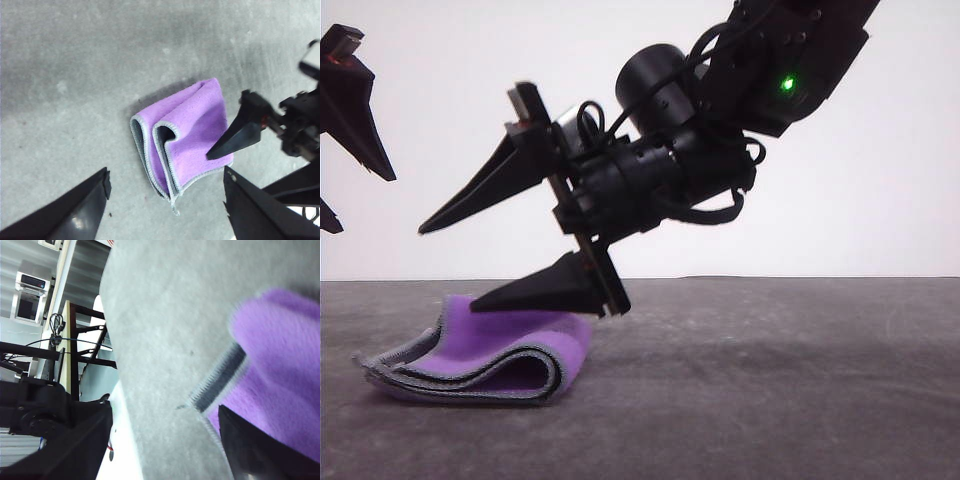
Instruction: Fold clothes
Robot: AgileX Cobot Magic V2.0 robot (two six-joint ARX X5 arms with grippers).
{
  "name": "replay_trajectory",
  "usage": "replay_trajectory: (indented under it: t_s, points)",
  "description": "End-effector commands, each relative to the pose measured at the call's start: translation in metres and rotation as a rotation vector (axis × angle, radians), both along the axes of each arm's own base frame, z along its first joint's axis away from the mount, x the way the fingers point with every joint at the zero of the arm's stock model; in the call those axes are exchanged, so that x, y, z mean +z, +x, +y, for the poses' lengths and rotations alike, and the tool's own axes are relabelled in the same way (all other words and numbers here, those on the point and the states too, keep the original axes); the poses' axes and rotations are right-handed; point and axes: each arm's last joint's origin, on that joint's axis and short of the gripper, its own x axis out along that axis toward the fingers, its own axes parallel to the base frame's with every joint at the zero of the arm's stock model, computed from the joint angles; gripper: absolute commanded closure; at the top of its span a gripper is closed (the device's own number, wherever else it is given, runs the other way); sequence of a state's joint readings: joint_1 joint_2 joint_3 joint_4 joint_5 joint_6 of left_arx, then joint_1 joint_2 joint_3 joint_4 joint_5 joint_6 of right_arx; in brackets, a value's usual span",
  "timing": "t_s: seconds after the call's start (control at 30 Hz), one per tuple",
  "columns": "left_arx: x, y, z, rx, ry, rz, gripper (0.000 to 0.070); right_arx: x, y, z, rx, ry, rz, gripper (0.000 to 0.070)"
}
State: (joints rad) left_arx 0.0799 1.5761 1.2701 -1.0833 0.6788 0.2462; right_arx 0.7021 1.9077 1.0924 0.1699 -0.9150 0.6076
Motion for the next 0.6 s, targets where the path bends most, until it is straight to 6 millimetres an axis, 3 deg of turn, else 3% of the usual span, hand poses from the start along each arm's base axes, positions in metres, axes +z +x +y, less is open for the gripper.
replay_trajectory:
  t_s: [0.0,0.1,0.23,0.4,0.57]
  points:
    - [0.001,0.002,0.0,-0.003,0.0,0.004,0.0263,0.016,0.005,-0.004,0.001,0.021,-0.083,0.0273]
    - [0.003,0.0,0.0,-0.003,-0.001,0.011,0.0263,0.034,0.008,-0.028,-0.059,-0.041,-0.158,0.0273]
    - [0.008,-0.003,0.0,-0.003,0.004,-0.009,0.0263,0.068,0.003,-0.076,-0.184,-0.241,-0.305,0.0273]
    - [0.017,-0.01,-0.001,-0.002,0.01,-0.034,0.0263,0.114,-0.017,-0.139,-0.357,-0.467,-0.433,0.0273]
    - [0.029,-0.02,-0.002,-0.002,0.017,-0.076,0.0263,0.145,-0.044,-0.182,-0.509,-0.607,-0.506,0.0273]
